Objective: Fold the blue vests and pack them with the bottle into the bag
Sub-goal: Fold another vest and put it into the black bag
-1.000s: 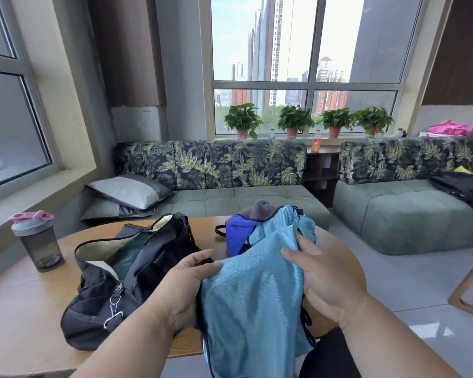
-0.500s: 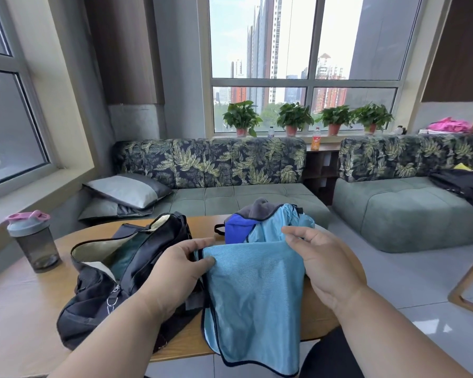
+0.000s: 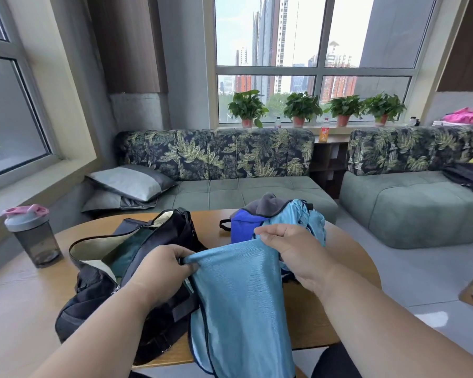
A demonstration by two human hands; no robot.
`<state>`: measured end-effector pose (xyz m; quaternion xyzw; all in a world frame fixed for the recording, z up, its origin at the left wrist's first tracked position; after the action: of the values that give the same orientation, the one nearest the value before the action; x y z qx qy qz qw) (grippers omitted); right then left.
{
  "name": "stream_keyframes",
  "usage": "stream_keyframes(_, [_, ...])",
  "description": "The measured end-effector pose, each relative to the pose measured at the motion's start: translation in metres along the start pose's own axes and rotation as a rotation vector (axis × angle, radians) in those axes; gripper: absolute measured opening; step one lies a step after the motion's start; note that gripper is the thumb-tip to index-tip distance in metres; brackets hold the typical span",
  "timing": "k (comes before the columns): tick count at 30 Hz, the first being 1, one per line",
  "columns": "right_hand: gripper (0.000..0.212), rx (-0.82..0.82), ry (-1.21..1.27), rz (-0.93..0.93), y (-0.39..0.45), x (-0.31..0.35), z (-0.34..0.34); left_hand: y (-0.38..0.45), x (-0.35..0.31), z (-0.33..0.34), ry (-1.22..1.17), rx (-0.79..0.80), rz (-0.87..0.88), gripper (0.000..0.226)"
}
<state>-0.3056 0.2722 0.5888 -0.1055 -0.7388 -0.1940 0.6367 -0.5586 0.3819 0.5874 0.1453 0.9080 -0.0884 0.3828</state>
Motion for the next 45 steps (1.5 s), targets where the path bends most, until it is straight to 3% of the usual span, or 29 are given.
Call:
stream_keyframes(6, [0.014,0.093,-0.068,0.042,0.021,-0.031,0.058,0.011,0.068,-0.005,-0.012,-0.034,-0.135,0.016])
stream_keyframes(10, [0.016,0.069,-0.066,0.068,0.032,-0.053,0.081,0.013,0.098,0.001,0.000,-0.008,-0.185,0.015])
stream_keyframes(14, [0.030,0.019,-0.020,0.182,0.046,-0.092,0.092,0.014,0.112,0.009,0.000,0.013,-0.204,0.015])
stream_keyframes(18, [0.040,0.089,0.038,0.337,0.053,-0.127,0.116,0.012,0.115,0.014,0.004,0.007,-0.180,0.018])
stream_keyframes(25, [0.054,0.218,-0.140,0.366,0.074,-0.148,0.166,0.014,0.130,0.006,-0.032,-0.009,-0.201,0.020])
stream_keyframes(36, [0.066,0.378,-0.207,0.354,0.100,-0.163,0.258,0.019,0.185,-0.035,-0.097,-0.100,-0.312,0.015])
stream_keyframes(41, [0.063,0.404,-0.220,0.309,0.107,-0.158,0.274,0.021,0.188,-0.041,-0.127,-0.130,-0.315,0.017])
stream_keyframes(45, [0.047,0.305,-0.065,0.319,0.098,-0.140,0.250,0.022,0.170,-0.042,-0.154,-0.145,-0.273,0.021])
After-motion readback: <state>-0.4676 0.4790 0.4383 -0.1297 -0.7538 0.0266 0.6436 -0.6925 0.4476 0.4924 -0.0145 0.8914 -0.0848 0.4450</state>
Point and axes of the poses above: each hand's wrist, its own y-axis towards the middle knuckle, its own z-axis out of the palm, x = y × z, the point moved 10 cm from there along y, towards the middle knuckle, and after that the axes turned 8 degrees about -z, right-handed, at the moved point
